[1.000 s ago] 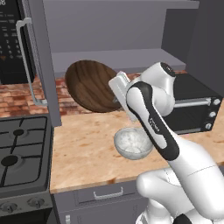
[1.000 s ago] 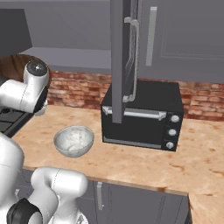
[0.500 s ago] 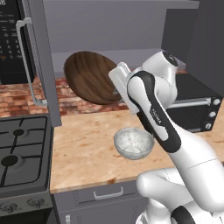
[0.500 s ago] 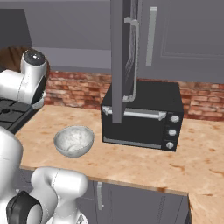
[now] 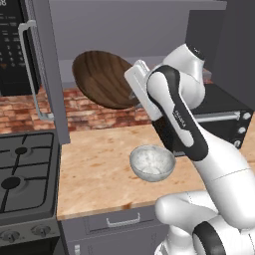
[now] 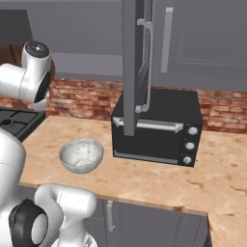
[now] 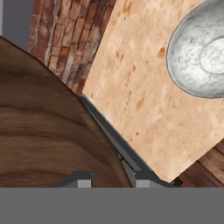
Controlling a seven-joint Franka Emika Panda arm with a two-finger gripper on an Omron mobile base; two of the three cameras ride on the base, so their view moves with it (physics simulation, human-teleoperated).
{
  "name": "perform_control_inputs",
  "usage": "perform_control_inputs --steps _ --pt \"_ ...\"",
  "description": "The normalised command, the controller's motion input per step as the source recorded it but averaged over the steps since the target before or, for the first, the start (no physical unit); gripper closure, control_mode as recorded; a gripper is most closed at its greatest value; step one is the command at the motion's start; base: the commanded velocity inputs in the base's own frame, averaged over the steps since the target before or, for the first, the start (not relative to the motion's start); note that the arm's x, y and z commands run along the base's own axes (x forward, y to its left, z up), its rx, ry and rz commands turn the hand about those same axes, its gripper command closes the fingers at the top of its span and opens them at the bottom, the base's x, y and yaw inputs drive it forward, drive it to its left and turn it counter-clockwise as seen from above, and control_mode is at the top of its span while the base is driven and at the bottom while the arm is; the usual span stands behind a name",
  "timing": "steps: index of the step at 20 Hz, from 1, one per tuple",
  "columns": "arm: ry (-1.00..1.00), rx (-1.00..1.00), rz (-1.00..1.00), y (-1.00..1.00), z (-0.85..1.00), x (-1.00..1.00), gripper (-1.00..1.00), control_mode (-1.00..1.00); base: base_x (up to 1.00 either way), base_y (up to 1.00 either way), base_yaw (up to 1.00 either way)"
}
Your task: Open the cabinet. Pick the bowls from the counter and place them in the cabinet. Then close the cabinet.
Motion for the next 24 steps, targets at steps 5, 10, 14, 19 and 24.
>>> perform_control_inputs --steps 5,10,14,19,24 --pt "0.04 0.04 0.0 -0.04 0.02 0.13 1.0 -1.0 0.0 0.0 0.0" --pt "0.03 0.05 0.0 -0.02 0.02 0.14 1.0 -1.0 0.0 0.0 0.0" --pt "0.03 0.04 0.0 0.0 0.22 0.26 1.0 -1.0 0.0 0.0 0.0" --pt "0.03 0.01 0.0 0.0 0.28 0.3 1.0 -1.0 0.0 0.0 0.0" --pt "0.03 0.01 0.0 0.0 0.17 0.31 1.0 -1.0 0.0 0.0 0.0"
